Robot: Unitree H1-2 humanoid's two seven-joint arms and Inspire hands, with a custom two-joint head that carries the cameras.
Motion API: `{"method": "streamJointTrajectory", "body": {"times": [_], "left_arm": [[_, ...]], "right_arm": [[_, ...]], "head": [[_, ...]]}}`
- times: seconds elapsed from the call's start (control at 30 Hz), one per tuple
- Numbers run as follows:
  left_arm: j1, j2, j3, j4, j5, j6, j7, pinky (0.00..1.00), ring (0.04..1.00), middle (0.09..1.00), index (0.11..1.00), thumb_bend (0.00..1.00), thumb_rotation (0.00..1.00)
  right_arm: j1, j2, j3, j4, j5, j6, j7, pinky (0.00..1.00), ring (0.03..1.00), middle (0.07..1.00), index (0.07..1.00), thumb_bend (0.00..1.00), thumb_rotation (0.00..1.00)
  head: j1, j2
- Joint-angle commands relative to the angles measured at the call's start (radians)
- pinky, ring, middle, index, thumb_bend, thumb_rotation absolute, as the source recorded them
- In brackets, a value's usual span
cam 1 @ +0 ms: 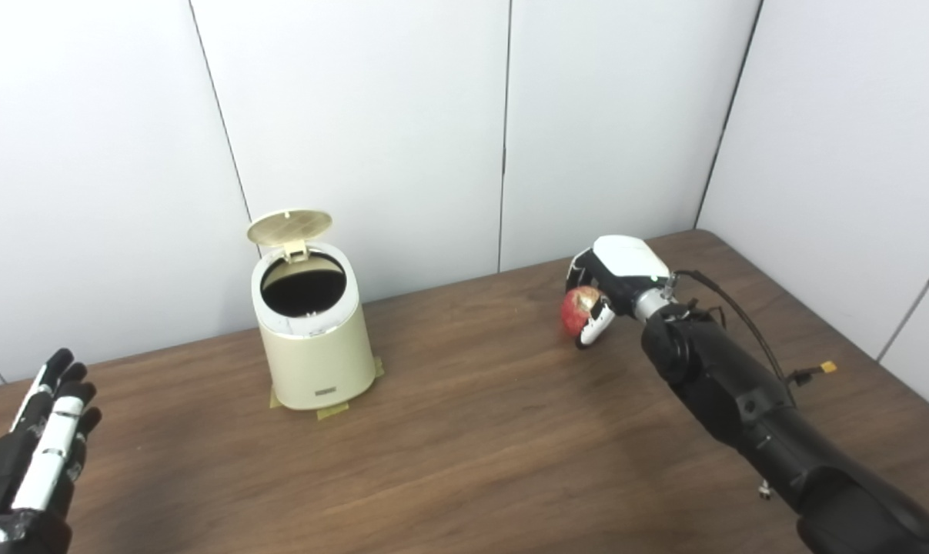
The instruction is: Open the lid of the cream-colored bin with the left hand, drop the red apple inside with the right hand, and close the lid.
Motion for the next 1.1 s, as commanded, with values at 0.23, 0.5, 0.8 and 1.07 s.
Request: {"method": "streamJointTrajectory", "body": {"times": [0.23, 0.5, 0.8, 1.07], "left_arm": [[-0.014, 0.012, -0.025, -0.020, 0.005, -0.022, -0.017, 1.00, 1.000, 1.000, 1.000, 0.28, 0.61], [0.008, -0.005, -0.054, 0.001, 0.051, -0.032, -0.008, 1.00, 1.000, 1.000, 1.000, 0.34, 0.53], [0.027, -0.024, -0.073, 0.038, 0.093, -0.058, -0.007, 1.00, 0.995, 0.995, 0.985, 0.44, 0.55], [0.035, -0.055, -0.071, 0.049, 0.099, -0.064, -0.009, 1.00, 0.995, 0.993, 0.982, 0.41, 0.52]], "right_arm": [[0.036, -0.026, -0.044, -0.310, -0.029, -0.036, -0.070, 0.44, 0.417, 0.516, 0.491, 0.52, 0.00], [0.053, 0.043, -0.086, -0.577, -0.021, -0.001, -0.015, 0.39, 0.393, 0.517, 0.508, 0.52, 0.00], [-0.012, 0.159, -0.041, -0.680, -0.045, -0.111, -0.021, 0.30, 0.361, 0.494, 0.535, 0.51, 0.00], [-0.094, 0.295, 0.004, -0.617, -0.027, -0.119, 0.011, 0.31, 0.365, 0.496, 0.536, 0.51, 0.00]], "head": [[0.076, 0.000], [0.198, -0.005], [0.286, -0.012], [0.330, -0.023]]}}
